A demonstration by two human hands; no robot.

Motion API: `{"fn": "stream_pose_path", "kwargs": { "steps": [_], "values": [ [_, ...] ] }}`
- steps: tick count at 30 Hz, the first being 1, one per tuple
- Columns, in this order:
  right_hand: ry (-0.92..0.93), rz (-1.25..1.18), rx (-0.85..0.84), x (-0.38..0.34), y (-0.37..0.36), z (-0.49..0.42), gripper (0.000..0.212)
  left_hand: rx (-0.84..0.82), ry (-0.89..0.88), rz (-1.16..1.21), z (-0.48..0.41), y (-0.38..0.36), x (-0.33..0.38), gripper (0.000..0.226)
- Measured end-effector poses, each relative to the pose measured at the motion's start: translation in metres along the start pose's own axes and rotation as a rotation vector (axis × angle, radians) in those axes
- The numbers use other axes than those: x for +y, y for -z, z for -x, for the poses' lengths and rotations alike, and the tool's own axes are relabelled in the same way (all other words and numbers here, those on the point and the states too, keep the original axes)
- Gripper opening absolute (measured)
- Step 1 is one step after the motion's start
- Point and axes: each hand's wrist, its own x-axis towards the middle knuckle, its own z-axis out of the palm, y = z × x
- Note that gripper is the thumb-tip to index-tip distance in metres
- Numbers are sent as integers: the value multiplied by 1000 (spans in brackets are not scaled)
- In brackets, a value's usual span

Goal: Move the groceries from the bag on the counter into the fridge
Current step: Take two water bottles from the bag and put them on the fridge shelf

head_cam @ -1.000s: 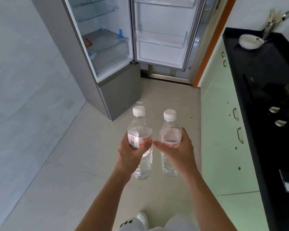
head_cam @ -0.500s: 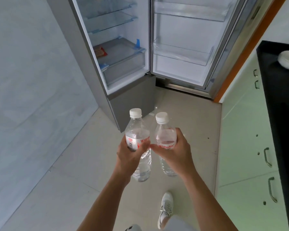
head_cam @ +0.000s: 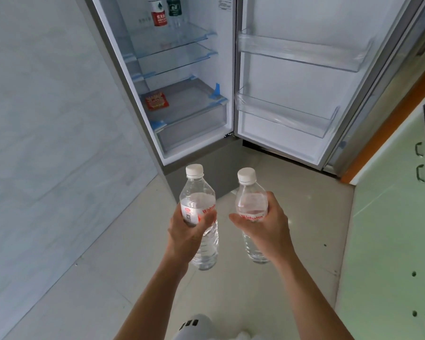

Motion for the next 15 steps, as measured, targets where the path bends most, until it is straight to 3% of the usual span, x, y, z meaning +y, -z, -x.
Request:
{"fn": "stream_pose_path", "kwargs": {
  "steps": [15],
  "values": [
    [20,22,-56,-15,-56,-151,53,8,-17,15,-152,-13,16,26]
  ]
}}
